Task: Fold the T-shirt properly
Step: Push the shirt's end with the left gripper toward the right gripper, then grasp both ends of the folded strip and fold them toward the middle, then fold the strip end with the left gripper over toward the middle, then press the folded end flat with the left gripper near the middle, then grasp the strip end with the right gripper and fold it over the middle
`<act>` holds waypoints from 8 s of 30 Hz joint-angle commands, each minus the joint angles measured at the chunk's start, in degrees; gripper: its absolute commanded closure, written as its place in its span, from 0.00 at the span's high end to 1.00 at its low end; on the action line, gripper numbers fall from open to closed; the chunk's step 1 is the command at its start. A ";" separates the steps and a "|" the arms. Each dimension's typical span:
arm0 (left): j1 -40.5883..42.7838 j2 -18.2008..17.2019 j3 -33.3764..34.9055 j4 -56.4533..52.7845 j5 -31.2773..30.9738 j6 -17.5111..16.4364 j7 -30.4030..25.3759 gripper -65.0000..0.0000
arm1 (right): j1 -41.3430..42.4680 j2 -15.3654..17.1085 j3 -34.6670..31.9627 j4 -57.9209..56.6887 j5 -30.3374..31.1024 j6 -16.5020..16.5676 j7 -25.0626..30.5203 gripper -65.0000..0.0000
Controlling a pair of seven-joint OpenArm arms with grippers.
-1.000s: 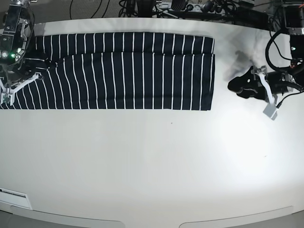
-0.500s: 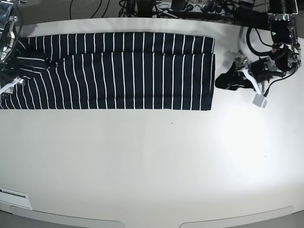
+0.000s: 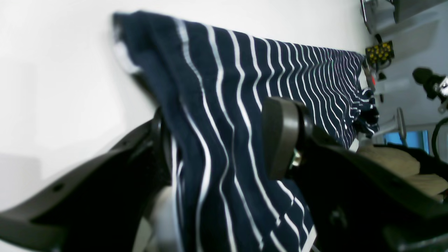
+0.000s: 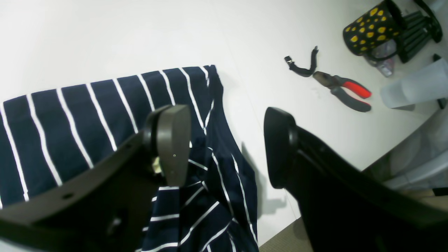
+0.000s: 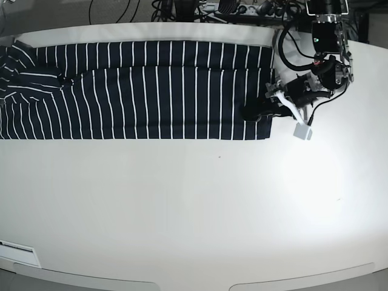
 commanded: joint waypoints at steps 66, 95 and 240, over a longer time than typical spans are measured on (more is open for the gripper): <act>-9.55 -7.23 -9.18 0.17 -21.87 -9.99 15.17 0.00 | 2.56 -2.67 -36.11 -16.87 0.15 21.86 21.51 0.00; -11.41 13.77 0.00 -0.48 -9.49 -17.13 1.86 0.00 | 2.56 -2.64 -36.11 -16.87 0.15 22.86 19.45 0.00; -14.32 -11.96 13.00 0.15 11.56 -11.04 11.72 0.00 | 14.03 -6.36 -23.21 -36.30 40.22 28.94 -10.73 0.49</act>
